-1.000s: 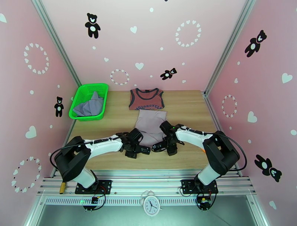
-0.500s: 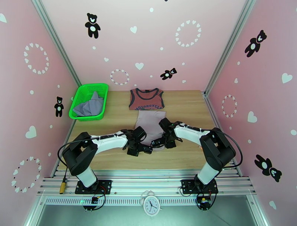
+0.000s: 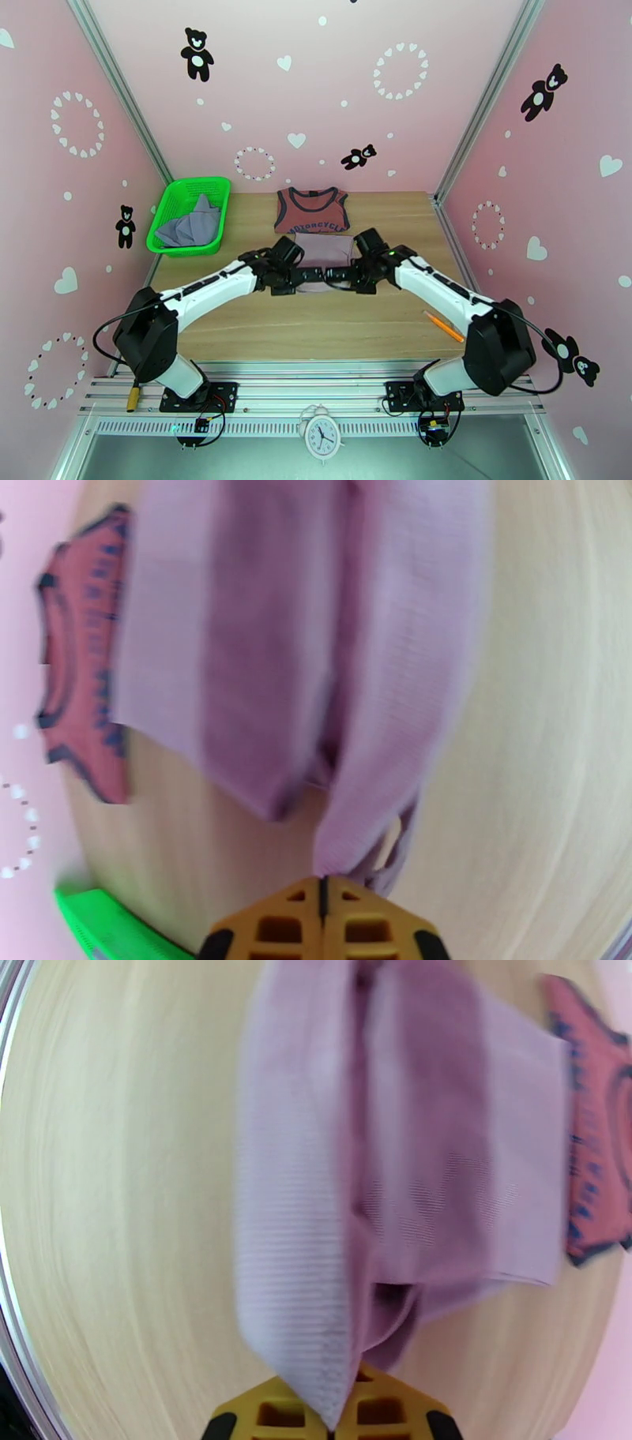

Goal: Fold and stack the mixed laundry pile

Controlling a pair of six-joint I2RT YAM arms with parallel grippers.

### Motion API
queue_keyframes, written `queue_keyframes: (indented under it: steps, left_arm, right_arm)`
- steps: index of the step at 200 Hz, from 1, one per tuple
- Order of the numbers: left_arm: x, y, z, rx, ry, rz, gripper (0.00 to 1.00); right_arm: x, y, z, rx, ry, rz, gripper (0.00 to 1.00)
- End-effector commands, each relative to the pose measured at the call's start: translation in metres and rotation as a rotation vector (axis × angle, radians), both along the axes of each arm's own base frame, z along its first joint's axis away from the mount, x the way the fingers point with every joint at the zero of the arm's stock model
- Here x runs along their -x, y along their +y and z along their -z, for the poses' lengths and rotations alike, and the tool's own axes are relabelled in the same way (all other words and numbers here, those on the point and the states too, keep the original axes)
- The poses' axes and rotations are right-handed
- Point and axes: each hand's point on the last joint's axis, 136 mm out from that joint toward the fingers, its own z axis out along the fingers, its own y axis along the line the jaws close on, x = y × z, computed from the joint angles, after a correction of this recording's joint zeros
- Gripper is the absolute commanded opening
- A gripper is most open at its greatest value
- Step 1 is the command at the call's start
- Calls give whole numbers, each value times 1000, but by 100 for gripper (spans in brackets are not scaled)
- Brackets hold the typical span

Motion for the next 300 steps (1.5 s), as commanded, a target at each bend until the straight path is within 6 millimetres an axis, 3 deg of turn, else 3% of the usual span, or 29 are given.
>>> queue_keyframes:
  steps: [1, 21, 50, 94, 135, 158, 167, 189, 212, 235, 245, 271, 285, 289, 300]
  left_arm:
    - [-23, 0, -14, 27, 5, -22, 0]
    - [-53, -4, -19, 33, 15, -40, 0]
    - [-97, -11, -9, 22, 50, -59, 0]
    - [-159, -20, 24, -23, 65, -78, 0]
    - [-201, -19, 55, -57, 72, -112, 0]
    - [-210, -14, 70, -86, 73, -130, 0]
    - [-212, -12, 73, -88, 67, -144, 9]
    - [-225, 1, 71, -95, 19, -225, 12]
    - [-244, 23, 59, -135, -74, -351, 11]
    - [-250, 26, 35, -105, -134, -406, 26]
    - [-252, 23, 18, -50, -163, -428, 40]
    - [-253, 20, -50, 146, -259, -534, 45]
    - [-239, 20, -93, 285, -283, -581, 45]
    - [-233, 21, -105, 328, -291, -594, 46]
    - [-211, 25, -139, 462, -314, -613, 47]
  right_arm:
    - [-23, 8, -16, -88, -4, 89, 0]
    - [-52, 8, -12, -118, 9, 173, 0]
    - [-99, 3, 3, -133, 28, 304, 0]
    - [-161, -9, 32, -161, 79, 491, 0]
    - [-200, -26, 68, -208, 146, 679, 0]
    - [-208, -26, 85, -226, 187, 726, 21]
    - [-210, -28, 89, -227, 193, 749, 28]
    - [-213, -37, 89, -246, 205, 823, 36]
    - [-215, -52, 75, -296, 230, 922, 38]
    - [-207, -53, 45, -379, 206, 916, 42]
    - [-202, -51, 26, -428, 184, 902, 44]
    - [-183, -53, -28, -542, 140, 879, 50]
    - [-169, -60, -63, -616, 113, 875, 73]
    - [-165, -63, -73, -644, 109, 874, 96]
    - [-150, -66, -103, -733, 111, 850, 99]
